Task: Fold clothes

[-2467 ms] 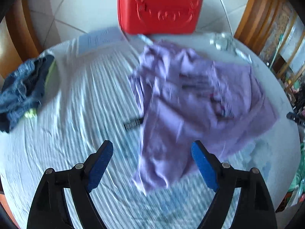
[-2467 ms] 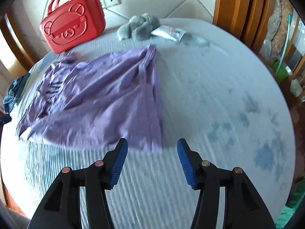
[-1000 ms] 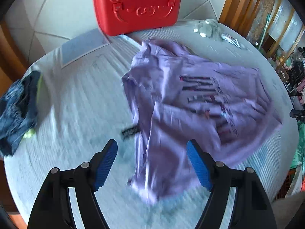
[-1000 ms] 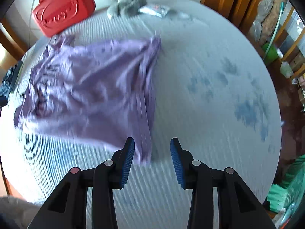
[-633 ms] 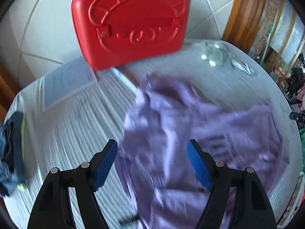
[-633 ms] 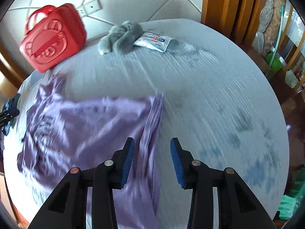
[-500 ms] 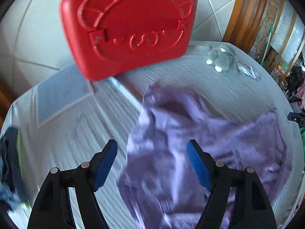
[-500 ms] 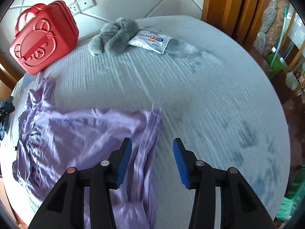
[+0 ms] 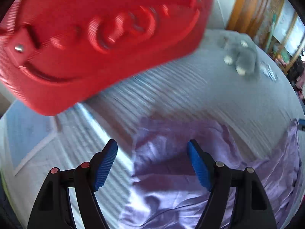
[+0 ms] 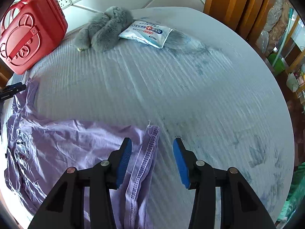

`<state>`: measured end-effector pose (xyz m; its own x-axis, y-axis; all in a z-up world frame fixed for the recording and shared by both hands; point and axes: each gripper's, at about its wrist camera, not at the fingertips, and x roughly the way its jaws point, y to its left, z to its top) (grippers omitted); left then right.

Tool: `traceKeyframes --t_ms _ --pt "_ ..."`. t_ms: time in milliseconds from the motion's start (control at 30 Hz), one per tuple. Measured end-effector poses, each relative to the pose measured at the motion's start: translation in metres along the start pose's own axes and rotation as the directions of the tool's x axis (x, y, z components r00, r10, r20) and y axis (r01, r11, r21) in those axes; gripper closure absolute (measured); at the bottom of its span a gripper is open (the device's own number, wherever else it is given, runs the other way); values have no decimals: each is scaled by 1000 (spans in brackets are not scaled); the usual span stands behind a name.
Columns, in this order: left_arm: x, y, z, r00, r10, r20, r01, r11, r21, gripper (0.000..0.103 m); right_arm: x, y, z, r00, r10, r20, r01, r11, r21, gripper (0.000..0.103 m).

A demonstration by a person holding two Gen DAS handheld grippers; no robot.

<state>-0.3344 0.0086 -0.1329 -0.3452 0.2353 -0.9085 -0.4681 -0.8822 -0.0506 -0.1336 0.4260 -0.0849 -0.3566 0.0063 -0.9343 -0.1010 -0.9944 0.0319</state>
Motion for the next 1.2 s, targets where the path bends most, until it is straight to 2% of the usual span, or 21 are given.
traceKeyframes --t_ms 33,100,167,233,467,533,567,600,667,733,767,800,867,933,1033,1100,1200 --pt "0 -3 -2 1000 12 2 -12 1000 14 30 1 0 0 1000 -3 -1 3 1000 -3 58" --pt "-2 -5 -5 1000 23 19 -24 1000 16 45 1 1 0 1000 -3 7 3 1000 -4 58" --pt "-5 0 -4 1000 15 23 -15 1000 -12 86 3 1 1 1000 0 4 0 1000 -7 58" --pt "-5 8 -3 1000 -17 12 18 999 -33 95 6 1 1 1000 1 -5 -1 1000 -6 58" --pt "-20 2 -4 999 0 50 0 1000 12 98 -2 -3 0 1000 -4 23 4 1000 -3 57" --pt "-28 1 0 997 -6 72 5 1000 14 98 -3 -5 3 1000 5 23 -5 1000 -2 50" --pt "-32 0 2 996 -6 84 5 1000 17 98 -1 -5 5 1000 12 17 -12 1000 0 39" --pt "-35 0 4 996 -11 90 9 1000 18 98 1 -3 7 1000 18 9 -18 1000 -3 34" --pt "-42 1 7 995 -11 99 9 1000 20 98 6 2 10 999 33 -7 -33 999 -18 34" --pt "-48 -1 8 994 -7 109 5 1000 23 98 10 10 12 1000 28 -9 -29 998 -49 40" --pt "-51 1 10 993 -5 115 3 1000 19 98 17 13 12 999 12 -41 -15 998 -66 64" --pt "-51 0 12 993 -8 121 7 1000 14 98 23 17 13 998 -4 -69 -1 997 -83 92" --pt "-61 1 10 990 -13 141 13 1000 2 98 20 25 14 998 -42 -36 37 991 -132 98" --pt "-77 3 4 986 -25 165 25 1000 -2 98 5 28 13 999 -33 29 37 989 -146 98" --pt "-101 3 -11 982 -43 184 39 999 22 98 -37 22 -3 984 27 178 3 986 -165 98" --pt "-102 0 -14 986 -25 165 18 999 44 98 -58 18 -18 970 57 238 -15 985 -171 98" --pt "-83 2 -7 993 -15 119 11 999 34 91 -70 14 -32 969 71 235 -30 984 -176 98"
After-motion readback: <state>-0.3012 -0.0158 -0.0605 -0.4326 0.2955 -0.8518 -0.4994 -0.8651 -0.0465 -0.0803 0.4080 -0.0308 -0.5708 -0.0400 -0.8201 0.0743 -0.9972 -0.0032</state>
